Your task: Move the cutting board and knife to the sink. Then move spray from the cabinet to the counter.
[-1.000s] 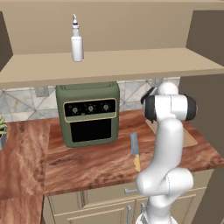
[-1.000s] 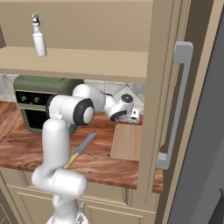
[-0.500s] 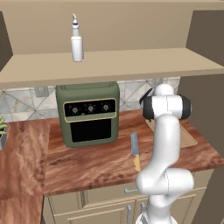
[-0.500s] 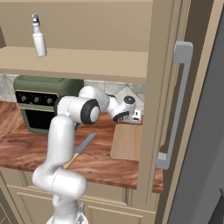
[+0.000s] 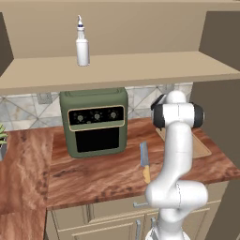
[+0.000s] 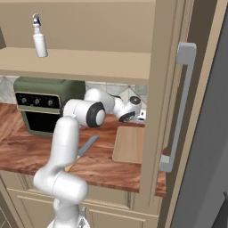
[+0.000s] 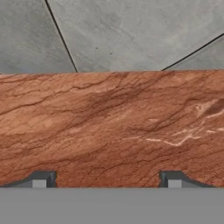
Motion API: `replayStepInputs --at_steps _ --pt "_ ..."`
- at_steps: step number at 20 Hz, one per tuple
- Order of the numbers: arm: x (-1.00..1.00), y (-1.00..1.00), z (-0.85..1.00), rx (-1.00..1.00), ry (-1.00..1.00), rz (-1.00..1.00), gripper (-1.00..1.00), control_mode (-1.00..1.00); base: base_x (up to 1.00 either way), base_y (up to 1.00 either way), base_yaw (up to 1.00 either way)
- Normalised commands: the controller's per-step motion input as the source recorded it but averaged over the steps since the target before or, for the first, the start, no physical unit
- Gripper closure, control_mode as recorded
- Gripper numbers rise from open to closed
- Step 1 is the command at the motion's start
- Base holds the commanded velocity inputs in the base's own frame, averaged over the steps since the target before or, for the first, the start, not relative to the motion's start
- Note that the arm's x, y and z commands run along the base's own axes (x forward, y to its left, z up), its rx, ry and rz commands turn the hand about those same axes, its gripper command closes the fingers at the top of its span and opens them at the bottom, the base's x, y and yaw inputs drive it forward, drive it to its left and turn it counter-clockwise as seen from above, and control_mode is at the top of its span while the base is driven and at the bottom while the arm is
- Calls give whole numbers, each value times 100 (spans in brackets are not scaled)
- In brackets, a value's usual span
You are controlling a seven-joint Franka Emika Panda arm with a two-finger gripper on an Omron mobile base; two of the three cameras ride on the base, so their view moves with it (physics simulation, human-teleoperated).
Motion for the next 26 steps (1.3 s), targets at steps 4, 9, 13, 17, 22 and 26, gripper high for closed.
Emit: replayStepInputs --at_steps 4,9,13,17,22,26 --pt "15 0 -39 0 5 0 -100 -100 0 0 0" --pt "-14 -3 -52 0 23 0 -100 -100 0 0 0" --pt "-76 -1 -63 0 22 -2 -100 -100 0 0 0" --pt "-100 0 -75 0 15 -5 -100 -100 0 0 0" --pt "-100 -6 -98 0 7 -3 -100 -100 0 0 0" --pt "-100 -10 -100 0 1 -2 -100 -100 0 0 0"
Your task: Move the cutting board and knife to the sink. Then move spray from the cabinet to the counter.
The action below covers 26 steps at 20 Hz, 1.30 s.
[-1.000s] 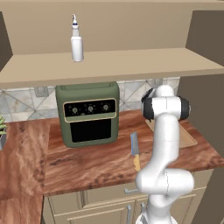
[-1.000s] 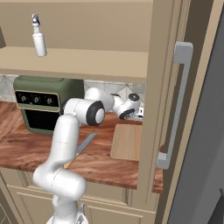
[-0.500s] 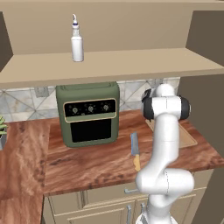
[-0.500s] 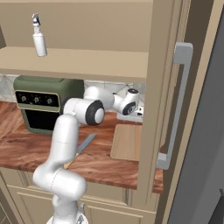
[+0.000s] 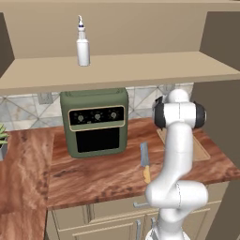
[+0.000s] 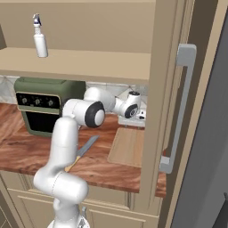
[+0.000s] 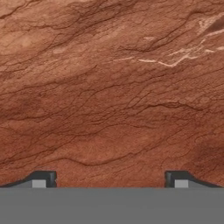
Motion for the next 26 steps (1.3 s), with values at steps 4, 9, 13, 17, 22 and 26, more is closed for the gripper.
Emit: replayStepInputs --at_steps 4,9,13,17,22,26 --pt "-100 -14 -94 0 0 -1 -100 -100 0 0 0" --pt "-100 -20 -84 0 -3 0 -100 -100 0 0 0" --pt "-100 -18 -68 0 -4 0 -100 -100 0 0 0" --pt "-100 -12 -58 0 -2 -1 -100 -100 0 0 0" --pt "-100 -4 -56 0 -2 -1 -100 -100 0 0 0" --pt "-100 0 -48 0 -1 -1 -100 -100 0 0 0"
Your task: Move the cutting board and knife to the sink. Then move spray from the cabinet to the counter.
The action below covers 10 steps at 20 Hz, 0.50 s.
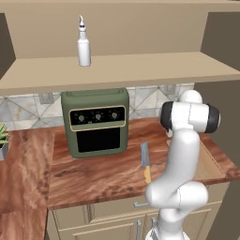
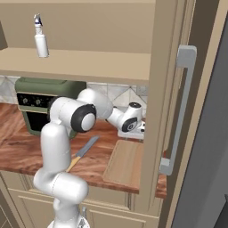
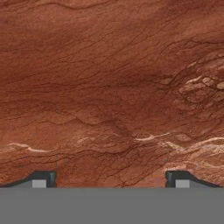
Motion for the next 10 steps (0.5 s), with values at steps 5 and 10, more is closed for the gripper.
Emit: replayStepInputs --at_steps 5,10 --pt "-100 0 -37 0 0 -1 -100 -100 0 0 0" --pt "-100 0 -29 0 -3 0 -100 -100 0 0 0"
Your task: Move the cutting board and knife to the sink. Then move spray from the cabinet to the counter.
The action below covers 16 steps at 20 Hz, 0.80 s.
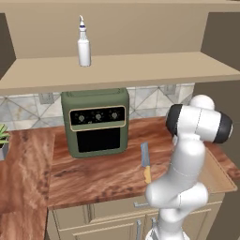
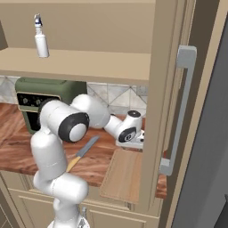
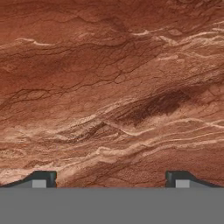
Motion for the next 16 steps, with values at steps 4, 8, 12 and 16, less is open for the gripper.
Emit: replayStepInputs --at_steps 4,8,12,16 --pt "-50 3 -7 0 -2 0 -100 -100 0 0 0" --pt "44 26 2 0 0 0 -100 -100 0 0 0" --pt "79 31 12 0 -2 0 -100 -100 0 0 0" --pt "32 10 17 1 -8 0 -100 -100 0 0 0"
